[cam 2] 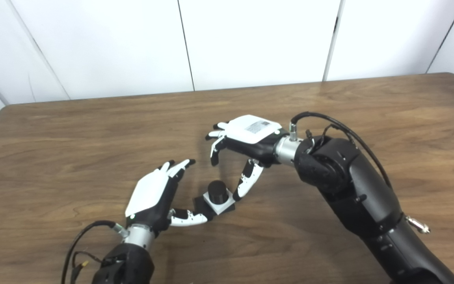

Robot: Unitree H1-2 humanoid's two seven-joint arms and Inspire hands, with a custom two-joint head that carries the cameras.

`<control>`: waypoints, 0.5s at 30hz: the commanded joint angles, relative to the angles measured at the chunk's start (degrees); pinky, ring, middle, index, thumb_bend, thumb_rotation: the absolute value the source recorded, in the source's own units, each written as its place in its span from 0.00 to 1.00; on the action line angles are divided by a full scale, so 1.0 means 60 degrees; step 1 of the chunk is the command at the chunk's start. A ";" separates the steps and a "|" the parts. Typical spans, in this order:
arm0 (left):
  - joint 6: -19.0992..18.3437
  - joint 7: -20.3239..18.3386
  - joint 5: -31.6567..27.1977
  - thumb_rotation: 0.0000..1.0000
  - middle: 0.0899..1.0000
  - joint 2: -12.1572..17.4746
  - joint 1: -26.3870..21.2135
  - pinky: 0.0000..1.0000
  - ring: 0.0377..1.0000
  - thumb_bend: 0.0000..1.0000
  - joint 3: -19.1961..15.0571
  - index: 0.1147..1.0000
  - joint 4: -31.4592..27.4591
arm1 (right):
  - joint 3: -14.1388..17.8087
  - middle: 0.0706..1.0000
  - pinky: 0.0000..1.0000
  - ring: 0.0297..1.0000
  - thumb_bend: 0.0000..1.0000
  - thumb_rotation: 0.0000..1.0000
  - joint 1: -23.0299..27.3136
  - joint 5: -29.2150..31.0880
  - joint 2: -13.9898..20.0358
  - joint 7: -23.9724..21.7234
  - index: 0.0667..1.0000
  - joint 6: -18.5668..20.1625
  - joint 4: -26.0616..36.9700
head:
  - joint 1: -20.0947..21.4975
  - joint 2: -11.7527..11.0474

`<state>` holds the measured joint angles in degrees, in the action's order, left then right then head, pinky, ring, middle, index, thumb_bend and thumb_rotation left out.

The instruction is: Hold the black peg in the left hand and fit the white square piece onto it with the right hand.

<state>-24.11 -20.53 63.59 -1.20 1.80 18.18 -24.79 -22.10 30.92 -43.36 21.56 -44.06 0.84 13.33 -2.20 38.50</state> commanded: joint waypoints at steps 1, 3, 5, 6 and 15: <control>-0.0026 0.0046 -0.0159 0.35 0.92 -0.0005 -0.0242 1.00 1.00 0.85 -0.0205 0.87 -0.0414 | 0.0297 0.93 1.00 1.00 0.86 0.30 0.0311 0.0099 0.0077 0.0403 0.66 0.0090 0.0188 | -0.0003 0.0013; -0.0265 -0.0252 -0.0268 0.42 0.93 -0.0062 -0.0267 1.00 1.00 0.88 -0.0446 0.89 -0.0576 | 0.0458 0.93 1.00 1.00 0.86 0.31 0.0266 0.0218 0.0087 0.0415 0.66 0.0226 0.0217 | 0.0025 0.0007; -0.0420 -0.0629 -0.0347 0.49 0.95 -0.0083 -0.0326 1.00 1.00 0.92 -0.0699 0.95 -0.0743 | 0.0617 0.93 1.00 1.00 0.87 0.32 0.0227 0.0414 0.0123 0.0384 0.68 0.0371 0.0247 | 0.0033 0.0000; -0.0445 -0.0797 -0.0422 0.51 0.95 -0.0111 -0.0352 1.00 1.00 0.93 -0.0842 0.96 -0.0813 | 0.0699 0.94 1.00 1.00 0.87 0.32 0.0210 0.0538 0.0138 0.0348 0.68 0.0466 0.0256 | 0.0041 -0.0002; -0.0463 -0.1479 -0.2507 0.59 1.00 -0.0721 -0.0420 0.95 1.00 0.93 -0.2965 1.00 -0.1259 | 0.1679 0.94 0.87 1.00 0.94 0.45 0.0009 0.2165 0.0202 0.0327 0.74 0.1658 0.0105 | 0.0011 -0.0050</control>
<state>-27.10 -30.39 50.53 -5.58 1.10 1.11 -29.92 -13.63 29.40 -32.72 22.62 -43.74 9.82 13.36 -2.11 38.14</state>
